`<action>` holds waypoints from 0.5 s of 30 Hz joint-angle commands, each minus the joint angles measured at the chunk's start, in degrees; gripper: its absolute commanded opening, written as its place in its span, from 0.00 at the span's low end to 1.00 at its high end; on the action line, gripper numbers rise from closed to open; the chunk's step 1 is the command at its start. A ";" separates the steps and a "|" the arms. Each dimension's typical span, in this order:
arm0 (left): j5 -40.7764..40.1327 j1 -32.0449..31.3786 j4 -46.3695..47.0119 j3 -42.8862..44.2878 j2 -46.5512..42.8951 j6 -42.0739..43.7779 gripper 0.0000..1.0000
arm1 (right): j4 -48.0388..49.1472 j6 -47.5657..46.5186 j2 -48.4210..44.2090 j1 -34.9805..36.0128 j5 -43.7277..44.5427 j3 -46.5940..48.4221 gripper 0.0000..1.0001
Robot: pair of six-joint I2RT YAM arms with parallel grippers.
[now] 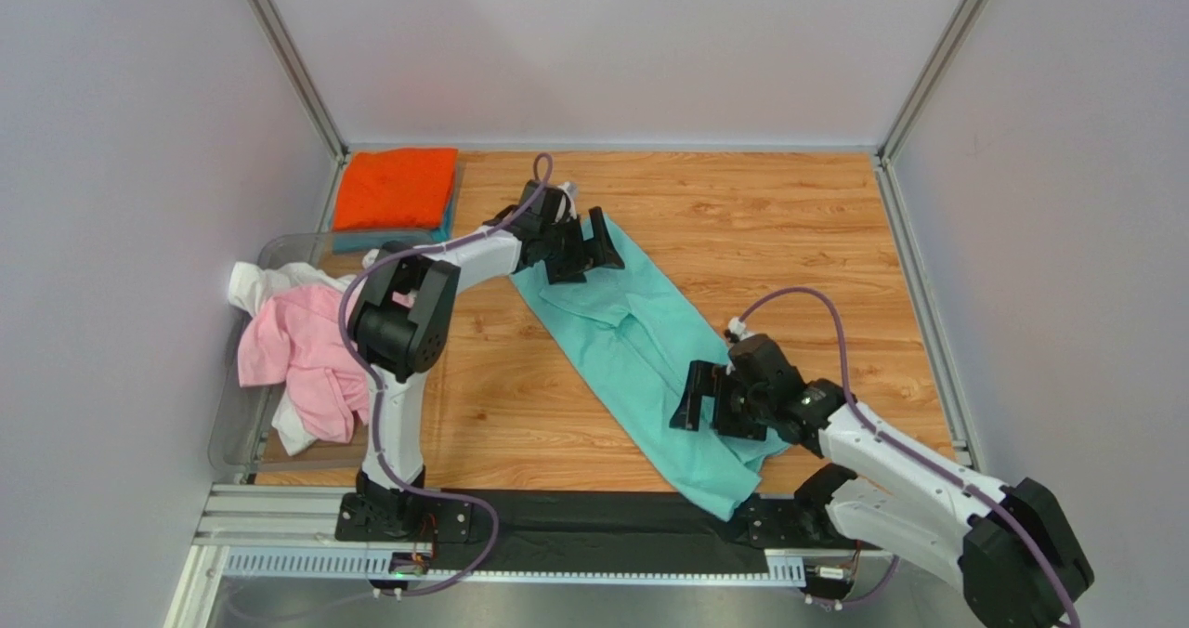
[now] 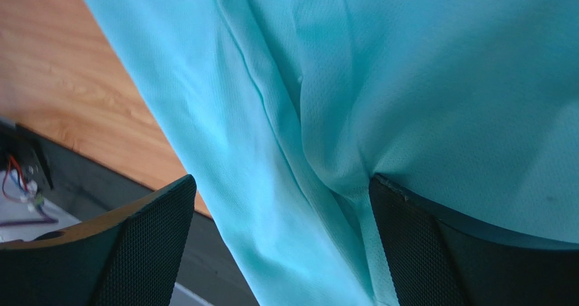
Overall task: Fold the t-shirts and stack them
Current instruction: Fold the tshirt
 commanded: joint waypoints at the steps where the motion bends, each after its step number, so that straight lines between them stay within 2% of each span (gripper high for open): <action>1: 1.87 0.34 -12.77 10.20 7.13 3.35 1.00 | -1.68 7.02 -3.72 8.68 -1.94 -2.81 1.00; 3: 4.16 0.60 -16.98 18.02 11.70 3.62 1.00 | 0.52 8.87 -3.99 14.31 -2.65 -3.16 1.00; 6: 6.71 0.51 -18.32 23.76 15.92 2.92 1.00 | 6.57 11.07 -1.02 21.69 -2.91 -3.43 1.00; 10: 8.65 0.51 -19.65 28.34 19.35 1.42 1.00 | 16.05 14.06 6.26 28.91 -1.42 -1.85 1.00; 12: 8.47 0.51 -20.26 30.11 21.20 0.90 1.00 | 17.48 13.54 9.09 30.95 0.07 0.16 1.00; 15: 8.74 0.51 -24.72 37.46 24.89 1.33 1.00 | 18.10 13.01 14.63 34.29 2.09 4.12 1.00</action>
